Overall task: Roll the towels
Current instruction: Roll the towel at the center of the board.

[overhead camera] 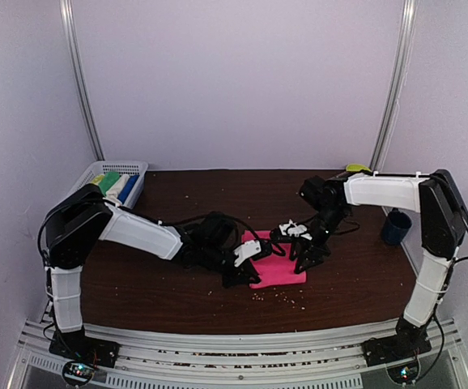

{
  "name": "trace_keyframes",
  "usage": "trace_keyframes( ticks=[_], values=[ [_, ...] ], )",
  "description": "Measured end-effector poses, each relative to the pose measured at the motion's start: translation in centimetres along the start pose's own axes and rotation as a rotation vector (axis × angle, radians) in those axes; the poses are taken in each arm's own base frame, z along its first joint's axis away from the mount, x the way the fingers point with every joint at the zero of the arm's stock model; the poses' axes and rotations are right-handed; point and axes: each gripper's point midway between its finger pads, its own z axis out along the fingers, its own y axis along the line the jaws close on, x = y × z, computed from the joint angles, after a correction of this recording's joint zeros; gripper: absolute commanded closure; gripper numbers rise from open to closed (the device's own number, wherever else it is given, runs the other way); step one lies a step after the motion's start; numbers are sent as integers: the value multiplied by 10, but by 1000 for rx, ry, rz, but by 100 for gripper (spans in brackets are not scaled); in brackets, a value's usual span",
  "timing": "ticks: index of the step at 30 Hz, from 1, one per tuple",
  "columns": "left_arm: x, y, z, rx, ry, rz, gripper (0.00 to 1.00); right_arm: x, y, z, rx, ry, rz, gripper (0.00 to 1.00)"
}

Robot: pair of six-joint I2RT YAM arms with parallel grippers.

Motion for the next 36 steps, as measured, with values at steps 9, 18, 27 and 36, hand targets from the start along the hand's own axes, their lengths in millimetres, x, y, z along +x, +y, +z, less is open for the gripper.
trace_keyframes(
  ticks=[9,18,27,36],
  values=[
    [2,8,-1,106,-29,-171,100,7,-11,-15,250,-12,-130,42],
    [2,17,-2,183,-47,-326,100,15,0,-10,410,-20,-353,46],
    [-3,29,3,200,-42,-413,100,-4,11,7,501,-19,-531,52],
    [-2,35,1,206,-33,-453,100,-11,4,22,584,39,-590,59]
  ],
)
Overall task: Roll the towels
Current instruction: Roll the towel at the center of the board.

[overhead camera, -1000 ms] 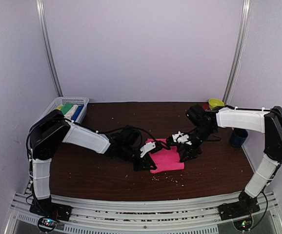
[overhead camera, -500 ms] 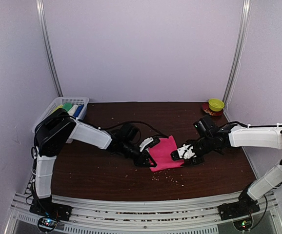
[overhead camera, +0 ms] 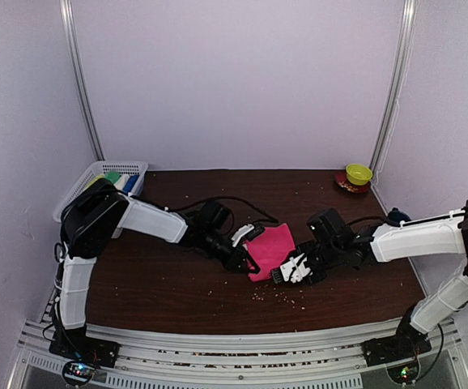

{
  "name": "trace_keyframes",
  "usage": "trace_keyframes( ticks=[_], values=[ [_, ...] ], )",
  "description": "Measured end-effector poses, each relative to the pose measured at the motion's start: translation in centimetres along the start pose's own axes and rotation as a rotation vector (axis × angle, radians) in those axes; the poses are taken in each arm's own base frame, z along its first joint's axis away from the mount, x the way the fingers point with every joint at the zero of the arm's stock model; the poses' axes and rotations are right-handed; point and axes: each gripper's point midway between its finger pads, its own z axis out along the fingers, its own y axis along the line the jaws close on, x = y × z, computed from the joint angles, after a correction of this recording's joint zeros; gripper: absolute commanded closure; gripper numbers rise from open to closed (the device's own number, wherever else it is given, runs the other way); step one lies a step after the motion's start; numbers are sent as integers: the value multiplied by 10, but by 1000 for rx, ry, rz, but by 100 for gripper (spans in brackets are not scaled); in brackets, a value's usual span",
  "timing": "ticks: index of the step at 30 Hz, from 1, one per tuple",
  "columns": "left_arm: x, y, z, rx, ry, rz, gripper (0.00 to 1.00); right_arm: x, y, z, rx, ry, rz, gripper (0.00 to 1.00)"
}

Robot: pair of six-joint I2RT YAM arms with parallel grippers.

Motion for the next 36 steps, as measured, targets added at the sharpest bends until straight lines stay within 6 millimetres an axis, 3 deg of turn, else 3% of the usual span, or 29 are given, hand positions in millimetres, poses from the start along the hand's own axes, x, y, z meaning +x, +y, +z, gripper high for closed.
trace_keyframes(
  ticks=[17,21,28,36],
  values=[
    [0,3,-3,5,-1,-15,100,18,-4,20,42,114,-15,62],
    [-1,5,-4,3,-2,-19,82,22,-1,27,36,134,-4,65],
    [-4,13,-12,-28,-8,-21,60,25,-5,35,41,155,27,69],
    [-13,18,-42,-142,-34,17,42,27,-12,39,40,163,70,75]
  ],
)
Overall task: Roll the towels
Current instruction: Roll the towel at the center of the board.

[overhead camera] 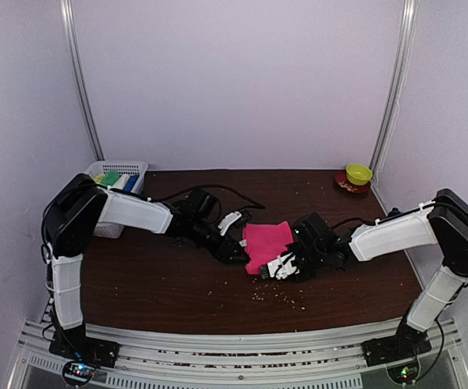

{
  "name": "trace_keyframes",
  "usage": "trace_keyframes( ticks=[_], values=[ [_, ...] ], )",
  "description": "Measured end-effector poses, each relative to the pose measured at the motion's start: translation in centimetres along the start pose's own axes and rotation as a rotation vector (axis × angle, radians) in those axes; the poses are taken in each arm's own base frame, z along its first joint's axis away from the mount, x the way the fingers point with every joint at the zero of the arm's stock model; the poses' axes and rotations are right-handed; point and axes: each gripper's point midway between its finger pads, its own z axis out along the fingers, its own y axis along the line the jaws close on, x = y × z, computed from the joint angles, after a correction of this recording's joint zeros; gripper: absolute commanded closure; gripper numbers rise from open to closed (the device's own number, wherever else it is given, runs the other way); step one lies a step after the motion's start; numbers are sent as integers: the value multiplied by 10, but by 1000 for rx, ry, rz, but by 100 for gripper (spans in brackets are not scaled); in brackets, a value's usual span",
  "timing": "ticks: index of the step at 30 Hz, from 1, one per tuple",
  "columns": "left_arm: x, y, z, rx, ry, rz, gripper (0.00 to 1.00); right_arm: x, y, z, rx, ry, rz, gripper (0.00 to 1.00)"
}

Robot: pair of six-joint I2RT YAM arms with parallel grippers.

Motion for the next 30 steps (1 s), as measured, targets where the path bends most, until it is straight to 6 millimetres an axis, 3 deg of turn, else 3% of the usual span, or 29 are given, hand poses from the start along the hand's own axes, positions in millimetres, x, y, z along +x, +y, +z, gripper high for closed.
trace_keyframes(
  ticks=[8,12,22,30],
  values=[
    [-3,-14,-41,-102,-67,131,40,1,-10,0,-88,-35,105,82],
    [-1,-17,-49,-162,-88,222,37,0,-17,-2,-189,-89,202,84],
    [9,-45,-26,-318,-55,594,34,2,-19,2,-481,-183,431,89],
    [5,-41,-23,-447,-58,782,34,-1,-19,0,-651,-203,540,88]
  ],
)
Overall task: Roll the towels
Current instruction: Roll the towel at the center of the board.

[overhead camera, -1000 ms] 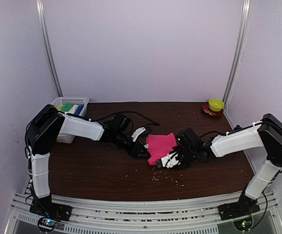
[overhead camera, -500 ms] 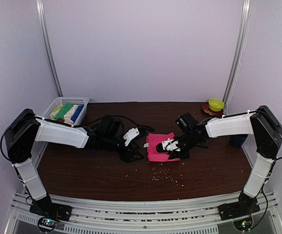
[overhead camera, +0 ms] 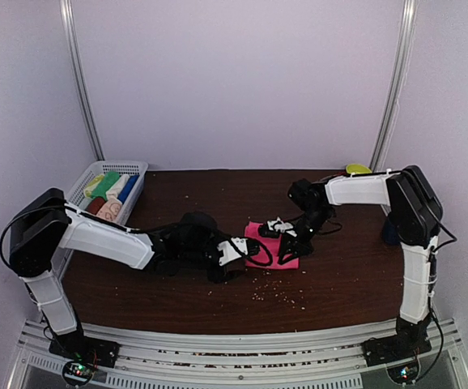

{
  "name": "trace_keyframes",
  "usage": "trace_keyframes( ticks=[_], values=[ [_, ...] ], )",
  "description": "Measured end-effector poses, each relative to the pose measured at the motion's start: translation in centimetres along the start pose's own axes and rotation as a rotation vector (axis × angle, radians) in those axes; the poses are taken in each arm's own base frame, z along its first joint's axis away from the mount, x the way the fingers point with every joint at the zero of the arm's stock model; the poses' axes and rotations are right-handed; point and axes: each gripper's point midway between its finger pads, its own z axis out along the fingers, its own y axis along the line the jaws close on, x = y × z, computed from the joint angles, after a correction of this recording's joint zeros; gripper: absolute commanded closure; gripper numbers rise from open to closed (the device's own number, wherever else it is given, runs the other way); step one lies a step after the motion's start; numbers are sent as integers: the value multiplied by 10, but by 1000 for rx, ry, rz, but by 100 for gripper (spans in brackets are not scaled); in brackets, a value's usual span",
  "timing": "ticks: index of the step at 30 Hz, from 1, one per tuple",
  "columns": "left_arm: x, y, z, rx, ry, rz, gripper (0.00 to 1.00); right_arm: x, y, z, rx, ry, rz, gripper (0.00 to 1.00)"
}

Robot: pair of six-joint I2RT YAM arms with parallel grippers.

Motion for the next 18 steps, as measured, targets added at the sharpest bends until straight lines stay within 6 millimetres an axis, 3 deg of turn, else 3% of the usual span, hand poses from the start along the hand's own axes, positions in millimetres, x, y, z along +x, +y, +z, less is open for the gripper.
trace_keyframes(
  ticks=[5,11,18],
  values=[
    [7,3,17,-35,33,74,33,1,8,3,-88,8,54,88],
    [20,-10,35,-23,76,156,33,4,18,2,-157,15,94,88],
    [11,-16,41,-79,68,239,32,10,27,2,-197,34,120,88]
  ],
)
